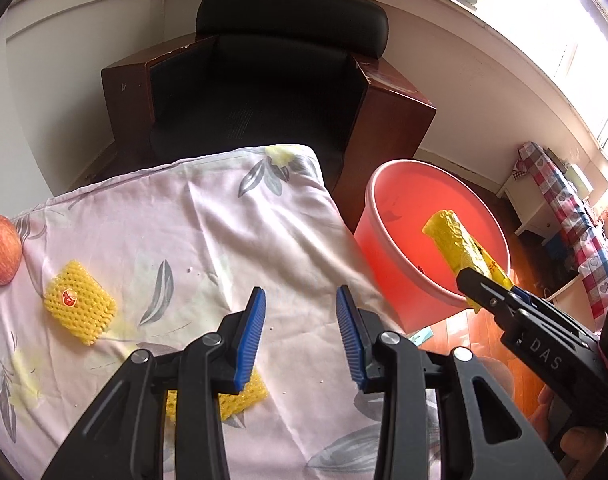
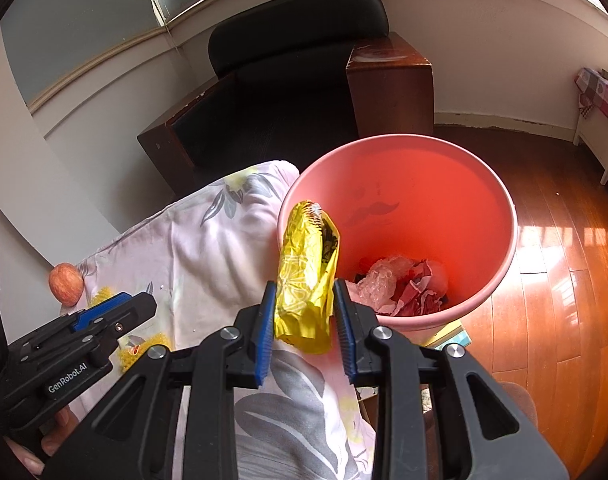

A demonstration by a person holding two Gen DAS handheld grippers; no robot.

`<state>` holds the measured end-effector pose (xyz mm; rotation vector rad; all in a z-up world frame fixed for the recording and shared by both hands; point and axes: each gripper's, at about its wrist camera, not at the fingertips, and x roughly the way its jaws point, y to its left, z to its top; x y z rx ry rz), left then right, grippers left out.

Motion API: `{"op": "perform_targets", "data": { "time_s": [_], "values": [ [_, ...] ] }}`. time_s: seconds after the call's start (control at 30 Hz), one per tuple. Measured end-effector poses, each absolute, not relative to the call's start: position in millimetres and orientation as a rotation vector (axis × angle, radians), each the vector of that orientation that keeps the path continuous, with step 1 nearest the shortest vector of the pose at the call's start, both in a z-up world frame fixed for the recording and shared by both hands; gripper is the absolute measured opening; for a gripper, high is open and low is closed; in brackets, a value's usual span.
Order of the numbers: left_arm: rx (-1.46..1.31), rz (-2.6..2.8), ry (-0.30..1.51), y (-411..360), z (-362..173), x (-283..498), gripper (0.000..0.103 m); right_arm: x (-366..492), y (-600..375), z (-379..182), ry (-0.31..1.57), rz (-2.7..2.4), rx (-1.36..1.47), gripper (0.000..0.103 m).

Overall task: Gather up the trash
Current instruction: 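Open the left gripper to drop the clear bag while the right gripper releases the wrapper, then move both open grippers back over the table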

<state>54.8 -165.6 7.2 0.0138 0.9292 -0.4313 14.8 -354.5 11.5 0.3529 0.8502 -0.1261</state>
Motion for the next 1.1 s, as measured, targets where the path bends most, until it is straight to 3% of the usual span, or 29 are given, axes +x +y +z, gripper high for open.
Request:
{"op": "perform_targets", "data": {
  "time_s": [0.3, 0.4, 1.1],
  "values": [
    [0.005, -0.433, 0.933, -161, 8, 57, 0.036, 23, -388, 6, 0.863, -0.243, 0.365, 0.029],
    [0.004, -0.435, 0.945, -162, 5, 57, 0.036, 21, -394, 4, 0.851, -0.265, 0.364, 0.042],
    [-0.021, -0.394, 0.958, -139, -3, 58, 0.036, 16, -351, 7, 0.856, -0.139, 0.299, 0.043]
  ]
}}
